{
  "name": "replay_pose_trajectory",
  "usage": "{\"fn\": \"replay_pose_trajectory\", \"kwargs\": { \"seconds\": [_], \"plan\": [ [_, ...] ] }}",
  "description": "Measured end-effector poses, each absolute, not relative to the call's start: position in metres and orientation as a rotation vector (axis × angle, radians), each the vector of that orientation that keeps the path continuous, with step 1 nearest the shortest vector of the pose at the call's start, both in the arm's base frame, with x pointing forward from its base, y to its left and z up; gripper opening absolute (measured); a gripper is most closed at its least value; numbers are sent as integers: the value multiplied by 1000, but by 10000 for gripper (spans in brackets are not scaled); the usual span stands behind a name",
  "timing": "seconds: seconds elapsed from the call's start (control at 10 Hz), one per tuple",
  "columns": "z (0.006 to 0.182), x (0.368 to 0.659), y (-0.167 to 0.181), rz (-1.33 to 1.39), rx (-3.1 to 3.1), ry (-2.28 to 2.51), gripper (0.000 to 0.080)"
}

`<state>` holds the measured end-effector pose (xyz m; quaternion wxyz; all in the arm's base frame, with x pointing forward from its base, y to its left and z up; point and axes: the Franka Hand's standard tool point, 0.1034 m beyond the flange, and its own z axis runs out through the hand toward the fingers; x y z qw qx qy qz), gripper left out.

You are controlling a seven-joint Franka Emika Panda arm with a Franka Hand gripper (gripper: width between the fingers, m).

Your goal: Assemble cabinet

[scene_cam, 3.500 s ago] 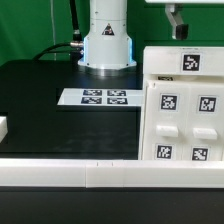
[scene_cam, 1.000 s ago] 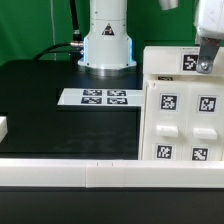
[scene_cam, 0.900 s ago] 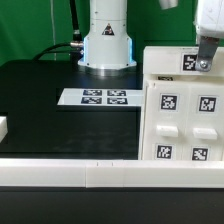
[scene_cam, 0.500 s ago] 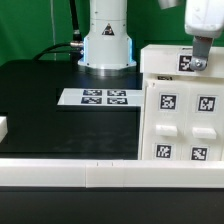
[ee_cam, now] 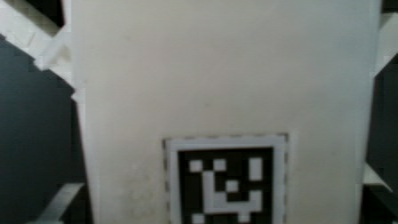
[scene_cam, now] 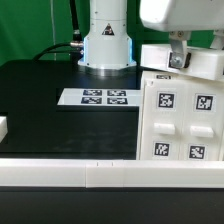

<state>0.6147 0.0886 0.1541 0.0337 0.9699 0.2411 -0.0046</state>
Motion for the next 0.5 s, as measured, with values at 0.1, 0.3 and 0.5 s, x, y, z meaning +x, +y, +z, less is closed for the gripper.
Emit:
{"fn": "replay_pose_trajectory", "kwargs": {
  "seconds": [0.1, 0.3, 0.5],
  "plan": [
    [154, 616, 87, -2, 3028, 522, 561],
    [155, 616, 85, 12, 3078, 161, 561],
    [155, 617, 85, 20, 3082, -35, 561]
  ]
}}
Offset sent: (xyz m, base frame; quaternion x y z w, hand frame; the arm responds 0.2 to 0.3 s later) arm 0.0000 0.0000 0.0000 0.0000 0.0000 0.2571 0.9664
